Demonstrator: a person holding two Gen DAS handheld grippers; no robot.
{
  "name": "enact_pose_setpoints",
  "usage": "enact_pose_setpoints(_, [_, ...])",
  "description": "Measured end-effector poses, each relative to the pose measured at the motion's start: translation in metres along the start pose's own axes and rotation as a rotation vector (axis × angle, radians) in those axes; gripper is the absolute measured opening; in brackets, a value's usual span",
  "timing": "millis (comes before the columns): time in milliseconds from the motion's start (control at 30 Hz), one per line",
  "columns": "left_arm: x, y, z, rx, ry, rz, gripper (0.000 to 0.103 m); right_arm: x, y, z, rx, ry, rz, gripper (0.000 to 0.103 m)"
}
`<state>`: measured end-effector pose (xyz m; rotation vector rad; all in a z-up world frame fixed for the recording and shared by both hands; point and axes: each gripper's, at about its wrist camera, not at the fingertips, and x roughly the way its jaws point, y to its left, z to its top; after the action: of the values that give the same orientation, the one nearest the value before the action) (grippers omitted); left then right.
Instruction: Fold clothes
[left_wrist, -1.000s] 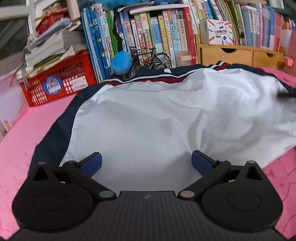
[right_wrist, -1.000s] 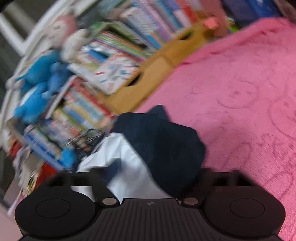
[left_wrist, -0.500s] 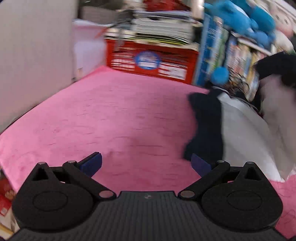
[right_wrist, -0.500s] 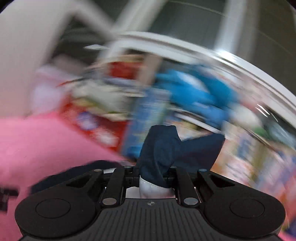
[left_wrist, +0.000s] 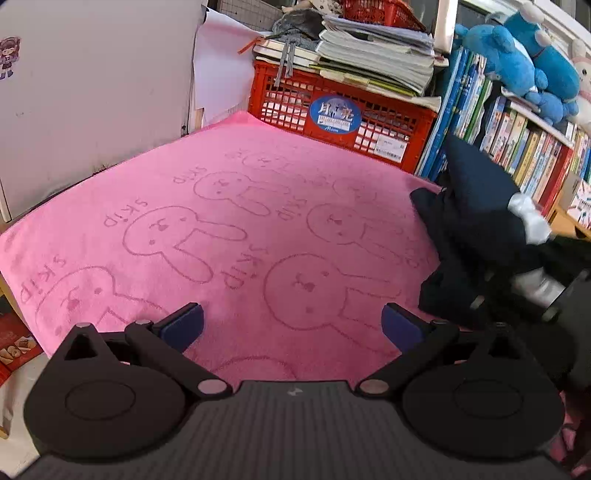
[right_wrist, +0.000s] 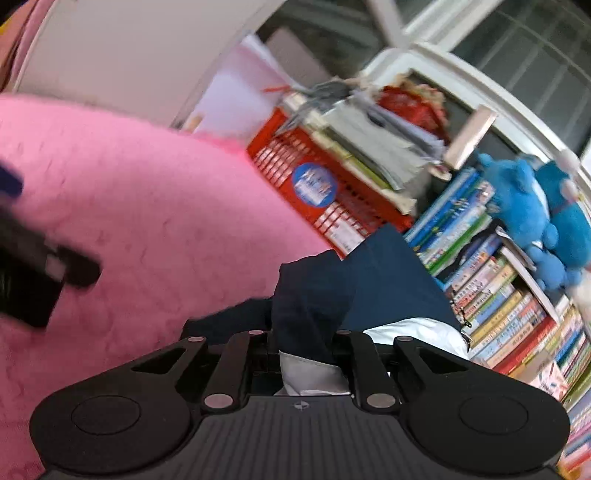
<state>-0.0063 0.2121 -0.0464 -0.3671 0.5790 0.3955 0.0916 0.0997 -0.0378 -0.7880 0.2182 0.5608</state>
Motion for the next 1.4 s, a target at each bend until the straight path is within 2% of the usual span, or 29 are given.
enact_pose_setpoints(100, [-0.006, -0.002, 0.008, -0.009, -0.031, -0.036, 0.103, -0.007, 0.009, -0.004, -0.031, -0.022, 0.008, 0.033])
enact_pose_setpoints(167, [-0.013, -0.006, 0.014, -0.002, -0.062, -0.067, 0.103, -0.021, 0.002, -0.005, 0.005, -0.073, 0.067, 0.076])
enact_pose_setpoints(233, [-0.02, -0.016, 0.019, 0.018, -0.097, -0.092, 0.103, -0.042, -0.008, -0.01, 0.029, -0.121, 0.067, 0.09])
enact_pose_setpoints(333, [-0.03, -0.036, 0.022, 0.058, -0.14, -0.157, 0.103, -0.07, -0.023, -0.024, 0.031, -0.143, 0.019, 0.093])
enact_pose_setpoints(400, [-0.034, -0.05, 0.021, 0.093, -0.159, -0.213, 0.103, -0.085, -0.038, -0.041, 0.048, -0.121, -0.014, 0.094])
enact_pose_setpoints(467, [-0.032, -0.072, 0.022, 0.142, -0.17, -0.268, 0.103, -0.093, -0.053, -0.058, 0.081, -0.077, -0.049, 0.095])
enact_pose_setpoints(533, [-0.022, -0.095, 0.023, 0.184, -0.175, -0.281, 0.103, -0.095, -0.067, -0.075, 0.126, -0.016, -0.089, 0.095])
enact_pose_setpoints(600, [-0.005, -0.122, 0.023, 0.239, -0.173, -0.228, 0.103, -0.091, -0.078, -0.087, 0.178, 0.037, -0.133, 0.095])
enact_pose_setpoints(700, [0.03, -0.149, 0.017, 0.356, -0.148, -0.036, 0.103, -0.079, -0.086, -0.095, 0.218, 0.079, -0.182, 0.095])
enact_pose_setpoints(800, [0.052, -0.151, 0.004, 0.42, -0.108, 0.041, 0.103, -0.062, -0.088, -0.101, 0.218, 0.117, -0.219, 0.096])
enact_pose_setpoints(933, [0.057, -0.139, 0.007, 0.403, -0.084, 0.034, 0.103, -0.043, -0.079, -0.117, 0.126, 0.185, -0.316, 0.096])
enact_pose_setpoints(1033, [0.058, -0.131, 0.009, 0.399, -0.067, 0.0, 0.103, -0.049, -0.093, -0.129, 0.169, 0.185, -0.312, 0.097])
enact_pose_setpoints(1167, [0.06, -0.125, 0.012, 0.379, -0.031, -0.04, 0.103, -0.044, -0.121, -0.147, 0.294, 0.22, -0.213, 0.102])
enact_pose_setpoints(1333, [0.058, -0.106, 0.015, 0.319, 0.012, -0.097, 0.103, -0.042, -0.13, -0.15, 0.344, 0.234, -0.17, 0.101])
enact_pose_setpoints(1400, [0.056, -0.098, 0.015, 0.294, 0.029, -0.119, 0.103, -0.055, -0.137, -0.151, 0.362, 0.213, -0.101, 0.098])
